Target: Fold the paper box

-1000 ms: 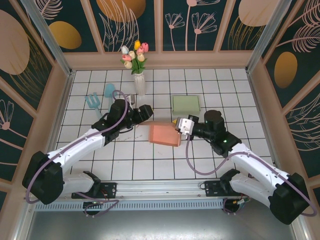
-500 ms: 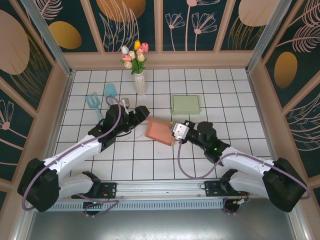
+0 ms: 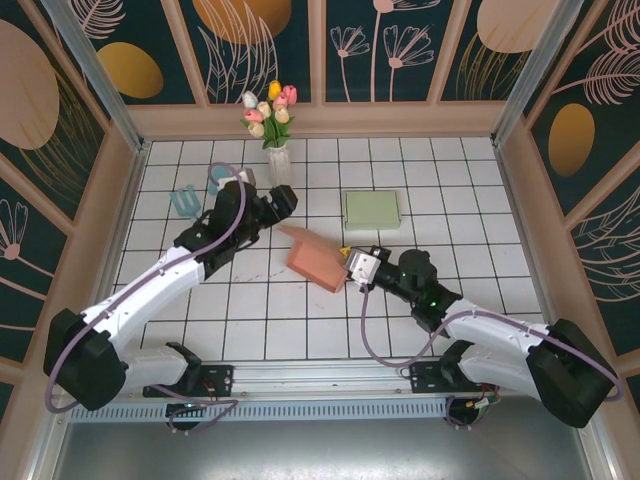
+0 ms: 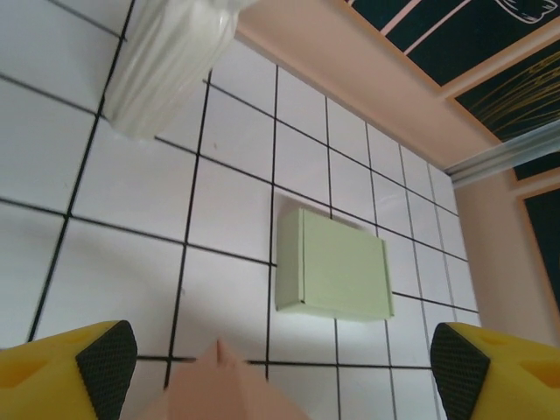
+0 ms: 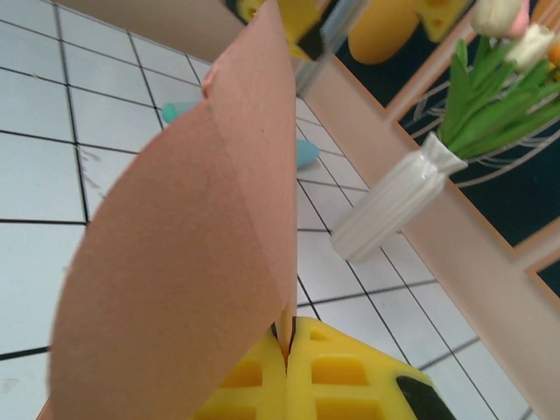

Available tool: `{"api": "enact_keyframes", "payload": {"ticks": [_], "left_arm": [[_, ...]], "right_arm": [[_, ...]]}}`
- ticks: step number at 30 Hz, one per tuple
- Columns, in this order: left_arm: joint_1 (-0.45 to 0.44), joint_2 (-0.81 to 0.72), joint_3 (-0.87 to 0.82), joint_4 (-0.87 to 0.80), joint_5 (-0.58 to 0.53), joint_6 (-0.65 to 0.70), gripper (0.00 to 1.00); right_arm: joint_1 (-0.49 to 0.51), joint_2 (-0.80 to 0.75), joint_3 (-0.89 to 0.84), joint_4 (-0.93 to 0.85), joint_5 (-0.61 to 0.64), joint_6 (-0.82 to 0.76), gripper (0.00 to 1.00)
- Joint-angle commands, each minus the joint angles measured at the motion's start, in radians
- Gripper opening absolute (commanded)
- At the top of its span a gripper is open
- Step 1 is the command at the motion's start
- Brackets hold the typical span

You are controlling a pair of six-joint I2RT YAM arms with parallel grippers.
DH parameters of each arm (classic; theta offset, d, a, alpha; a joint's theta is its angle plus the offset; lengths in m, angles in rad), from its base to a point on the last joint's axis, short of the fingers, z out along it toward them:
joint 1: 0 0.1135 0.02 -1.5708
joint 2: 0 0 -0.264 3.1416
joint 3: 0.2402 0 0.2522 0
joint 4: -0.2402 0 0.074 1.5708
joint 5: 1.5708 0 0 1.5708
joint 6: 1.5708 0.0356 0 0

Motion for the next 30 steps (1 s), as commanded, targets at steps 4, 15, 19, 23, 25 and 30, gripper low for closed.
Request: {"api": "enact_keyframes", "payload": {"ticks": [4, 15, 19, 23, 25, 30], "left_arm": [[0.014, 0.098, 0.056, -0.05, 0.046, 0.07, 0.88], [-0.018, 0.156, -0.117, 0.197, 0.236, -0.039, 0.79], [-0.049, 0.176, -0.115, 0.217, 0.246, -0.051, 0.79], [-0.081, 0.186, -0.109, 0.233, 0.26, -0.074, 0.78], [-0.1, 0.188, -0.107, 0.24, 0.262, -0.086, 0.78], [-0.142, 0.184, -0.134, 0.281, 0.268, -0.131, 0.77]], "right_arm": [[-0.008, -0.017, -0.051, 0.089, -0.067, 0.014, 0.0], [-0.027, 0.025, -0.081, 0.162, -0.053, 0.049, 0.0], [-0.04, 0.043, -0.076, 0.163, -0.05, 0.05, 0.0], [-0.042, 0.064, -0.078, 0.181, -0.028, 0.057, 0.0], [-0.043, 0.073, -0.084, 0.202, 0.001, 0.064, 0.0], [-0.043, 0.095, -0.094, 0.232, 0.09, 0.073, 0.0]]}}
